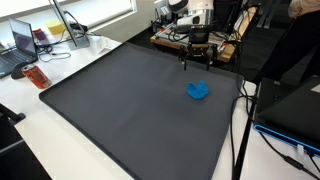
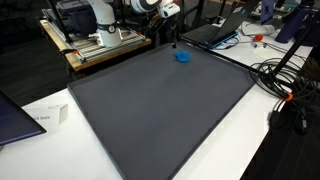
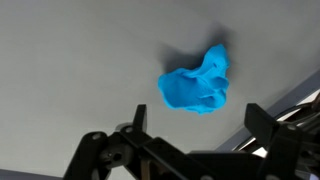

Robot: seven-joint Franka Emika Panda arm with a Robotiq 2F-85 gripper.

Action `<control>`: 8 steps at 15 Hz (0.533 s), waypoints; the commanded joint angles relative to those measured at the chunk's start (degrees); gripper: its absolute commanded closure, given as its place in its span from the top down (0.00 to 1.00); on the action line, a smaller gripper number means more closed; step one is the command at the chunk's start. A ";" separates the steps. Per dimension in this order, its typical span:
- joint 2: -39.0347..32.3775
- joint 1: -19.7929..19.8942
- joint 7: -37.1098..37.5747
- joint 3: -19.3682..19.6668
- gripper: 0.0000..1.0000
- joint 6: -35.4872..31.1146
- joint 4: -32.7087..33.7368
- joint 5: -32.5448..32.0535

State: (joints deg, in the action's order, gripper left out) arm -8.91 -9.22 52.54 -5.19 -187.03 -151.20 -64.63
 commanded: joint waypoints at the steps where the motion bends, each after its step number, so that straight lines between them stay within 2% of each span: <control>1: -3.70 2.97 -11.36 -1.95 1.00 -4.56 -2.03 9.61; 2: -5.29 6.76 -4.54 -4.76 1.00 -4.67 -0.29 2.04; 5: -6.62 12.22 -3.81 -10.93 1.00 -3.79 -0.25 2.76; 6: -6.06 8.49 -5.18 -7.21 1.00 -3.49 -0.42 3.41; 8: -6.64 10.80 -4.99 -9.62 1.00 -3.49 -0.38 3.41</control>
State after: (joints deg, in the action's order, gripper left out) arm -15.56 1.62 47.55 -14.85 -190.52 -151.58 -61.22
